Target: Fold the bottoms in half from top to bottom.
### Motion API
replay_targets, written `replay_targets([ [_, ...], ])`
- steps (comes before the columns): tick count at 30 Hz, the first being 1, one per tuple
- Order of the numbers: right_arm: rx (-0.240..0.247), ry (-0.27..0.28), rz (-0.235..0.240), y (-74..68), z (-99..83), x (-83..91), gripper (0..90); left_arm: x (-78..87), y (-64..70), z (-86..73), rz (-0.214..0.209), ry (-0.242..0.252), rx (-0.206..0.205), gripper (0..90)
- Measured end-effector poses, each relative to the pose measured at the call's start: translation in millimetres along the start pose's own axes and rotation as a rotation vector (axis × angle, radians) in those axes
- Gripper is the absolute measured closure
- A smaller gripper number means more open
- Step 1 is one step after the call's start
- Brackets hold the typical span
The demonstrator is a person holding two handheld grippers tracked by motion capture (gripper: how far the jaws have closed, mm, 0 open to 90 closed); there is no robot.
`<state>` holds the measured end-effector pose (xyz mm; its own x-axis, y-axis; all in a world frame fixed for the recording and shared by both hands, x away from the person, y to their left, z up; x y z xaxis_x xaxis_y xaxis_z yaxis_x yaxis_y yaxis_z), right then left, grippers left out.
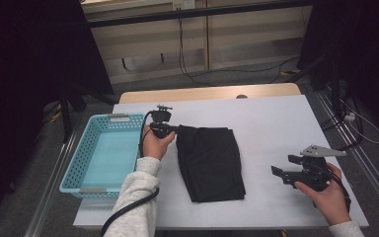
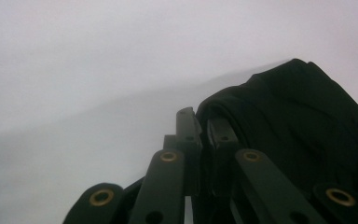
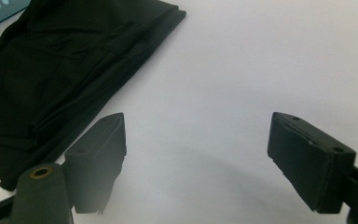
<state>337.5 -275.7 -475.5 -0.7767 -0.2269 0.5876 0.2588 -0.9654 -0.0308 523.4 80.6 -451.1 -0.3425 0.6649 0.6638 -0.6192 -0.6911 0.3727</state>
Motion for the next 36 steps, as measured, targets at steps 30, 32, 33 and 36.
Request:
replay_targets([
  [30,0.026,-0.003,0.021,-13.3,5.1,-9.0,18.4,12.6,37.4,-64.9,0.072,-0.027,-0.045,13.0],
  [32,0.03,-0.004,0.024,-15.4,5.5,-9.7,18.4,13.1,39.6,-73.2,0.066,-0.044,-0.053,13.3],
  [33,0.031,-0.004,0.025,-16.3,5.7,-10.0,18.4,13.1,40.8,-76.6,0.073,-0.037,-0.051,13.8],
  [36,0.035,-0.004,0.025,-18.1,6.0,-10.5,18.4,13.4,44.3,-89.2,0.065,-0.053,-0.047,14.7],
])
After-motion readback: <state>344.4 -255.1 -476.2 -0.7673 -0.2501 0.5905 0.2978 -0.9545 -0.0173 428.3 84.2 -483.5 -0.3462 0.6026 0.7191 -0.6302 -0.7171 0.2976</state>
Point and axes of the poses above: each handheld gripper's, and its own axes: x roughly backward along the jaws, z roughly out of its top, y roughly to its right, the point moved 6 cm from there along -x, roughly forward along the jaws, and after that the axes turned 13 degrees about -z, right-handed, at the moved point
